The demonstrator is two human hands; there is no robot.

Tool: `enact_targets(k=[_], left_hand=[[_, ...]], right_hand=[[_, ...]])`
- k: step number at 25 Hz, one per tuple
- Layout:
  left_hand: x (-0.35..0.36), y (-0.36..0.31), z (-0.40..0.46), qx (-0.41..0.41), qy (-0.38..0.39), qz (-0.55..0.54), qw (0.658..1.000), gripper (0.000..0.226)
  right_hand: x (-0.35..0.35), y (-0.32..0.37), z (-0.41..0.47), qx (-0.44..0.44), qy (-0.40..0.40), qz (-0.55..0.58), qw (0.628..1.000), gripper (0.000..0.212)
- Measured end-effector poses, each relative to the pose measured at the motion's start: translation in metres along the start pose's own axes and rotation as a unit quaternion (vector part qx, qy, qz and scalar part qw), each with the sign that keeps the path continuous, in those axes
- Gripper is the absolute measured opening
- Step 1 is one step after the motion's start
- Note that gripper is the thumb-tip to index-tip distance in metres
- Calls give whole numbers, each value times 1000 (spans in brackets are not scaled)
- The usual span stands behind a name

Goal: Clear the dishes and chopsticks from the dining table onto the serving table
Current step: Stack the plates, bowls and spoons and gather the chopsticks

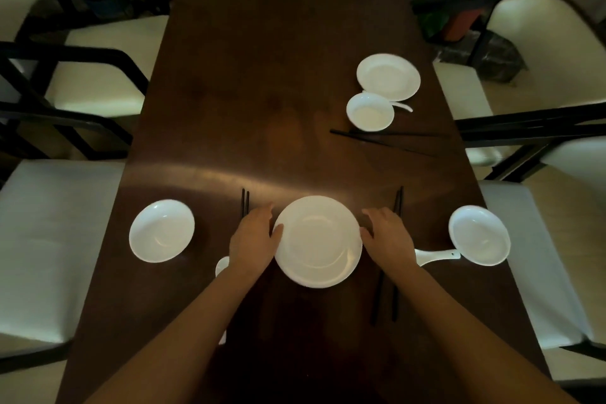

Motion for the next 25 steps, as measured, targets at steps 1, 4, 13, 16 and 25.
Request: enact_targets(k=[1, 4, 13, 16, 25], left_hand=[[-8, -20, 10, 82, 2, 32, 996, 45], [-34, -93, 48, 282, -1, 136, 950, 47], [-51, -249, 171, 344, -93, 222, 908, 43], [-26, -270, 222, 356, -86, 258, 894, 43], [72, -270, 376, 227, -37, 301, 926, 48]], right_hand=[[-16, 9, 4, -49, -25, -37, 998, 32], [-76, 36, 28, -157, -124, -120, 972, 30], [-174, 39, 155, -157, -215, -187, 946, 38], [-181, 26, 206, -190, -237, -213, 929, 37], [-120, -80, 386, -115, -151, -155, 970, 40]])
Point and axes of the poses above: each hand's wrist, its own z-axis towards the middle knuckle, its own x-axis out of the palm, y = z × x, the point moved 6 cm from there along z, towards the middle knuckle, and after that the axes turned 8 degrees about -y, right-handed, at the moved point
